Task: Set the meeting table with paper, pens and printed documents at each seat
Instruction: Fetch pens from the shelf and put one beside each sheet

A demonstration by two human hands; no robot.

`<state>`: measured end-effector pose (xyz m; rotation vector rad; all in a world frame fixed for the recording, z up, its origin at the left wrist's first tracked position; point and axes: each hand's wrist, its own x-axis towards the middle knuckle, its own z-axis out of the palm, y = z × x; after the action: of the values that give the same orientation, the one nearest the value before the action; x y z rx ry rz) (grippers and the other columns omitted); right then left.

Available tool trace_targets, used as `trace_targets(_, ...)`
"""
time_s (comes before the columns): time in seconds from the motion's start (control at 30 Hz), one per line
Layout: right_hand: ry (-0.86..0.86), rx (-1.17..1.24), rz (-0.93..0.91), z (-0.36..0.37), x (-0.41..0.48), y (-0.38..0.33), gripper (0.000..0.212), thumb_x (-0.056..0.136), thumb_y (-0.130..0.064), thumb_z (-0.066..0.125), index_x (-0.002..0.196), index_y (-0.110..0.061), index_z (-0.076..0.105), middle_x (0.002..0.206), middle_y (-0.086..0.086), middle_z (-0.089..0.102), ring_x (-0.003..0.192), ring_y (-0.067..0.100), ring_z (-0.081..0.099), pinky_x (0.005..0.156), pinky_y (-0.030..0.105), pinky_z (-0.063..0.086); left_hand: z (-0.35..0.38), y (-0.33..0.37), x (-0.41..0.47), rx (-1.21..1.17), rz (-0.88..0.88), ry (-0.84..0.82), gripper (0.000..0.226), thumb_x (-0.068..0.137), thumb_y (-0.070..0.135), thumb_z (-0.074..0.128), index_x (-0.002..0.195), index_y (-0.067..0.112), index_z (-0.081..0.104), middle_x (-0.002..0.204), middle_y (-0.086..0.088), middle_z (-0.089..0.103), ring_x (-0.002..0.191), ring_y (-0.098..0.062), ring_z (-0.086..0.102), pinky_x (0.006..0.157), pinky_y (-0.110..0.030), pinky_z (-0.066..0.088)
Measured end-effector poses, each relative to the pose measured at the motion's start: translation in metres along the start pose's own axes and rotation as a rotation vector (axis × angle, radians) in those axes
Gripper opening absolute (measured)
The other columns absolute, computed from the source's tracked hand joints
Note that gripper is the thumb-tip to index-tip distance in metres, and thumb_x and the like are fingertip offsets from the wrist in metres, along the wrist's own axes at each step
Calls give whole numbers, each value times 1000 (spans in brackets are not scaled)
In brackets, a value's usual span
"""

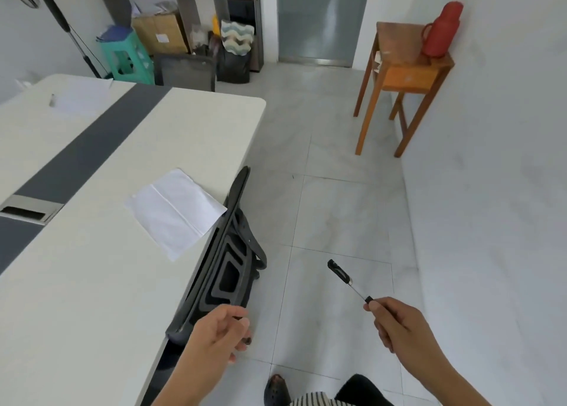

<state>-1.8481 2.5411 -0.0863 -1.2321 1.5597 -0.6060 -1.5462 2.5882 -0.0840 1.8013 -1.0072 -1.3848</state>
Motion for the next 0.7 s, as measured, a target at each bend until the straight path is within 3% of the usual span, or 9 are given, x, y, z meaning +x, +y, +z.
trace_targets(0.17,-73,-50,-12,-5,83,-24,23,97,-15,53,83,-8,69,47,1,48,43,8,41,46,13,36,-4,28,55,-34,-49,86,11,92,5,58,99,10,65,73,-8,73,58,-15,62,51,-28,48)
trace_targets(0.33,-191,-127,-55,-12,198,-48,23,97,-15,54,81,-12,70,50,0,54,45,9,46,52,23,38,2,57,108,-110,-115,251,11,92,4,57,99,9,65,76,-14,73,59,-18,63,51,-29,49)
trace_targets(0.5,-334,-192,-163,-6,315,-112,26,96,-17,56,75,-8,67,52,-3,54,47,10,47,53,24,37,7,98,148,-194,-135,448,11,92,5,57,97,11,66,76,-13,73,60,-20,64,53,-31,51)
trace_targets(0.7,-468,-287,-390,68,422,-201,34,96,-22,57,71,1,56,57,4,44,51,14,39,55,28,32,7,107,153,-303,-234,667,9,92,9,60,98,11,66,75,-10,74,60,-16,66,54,-29,51)
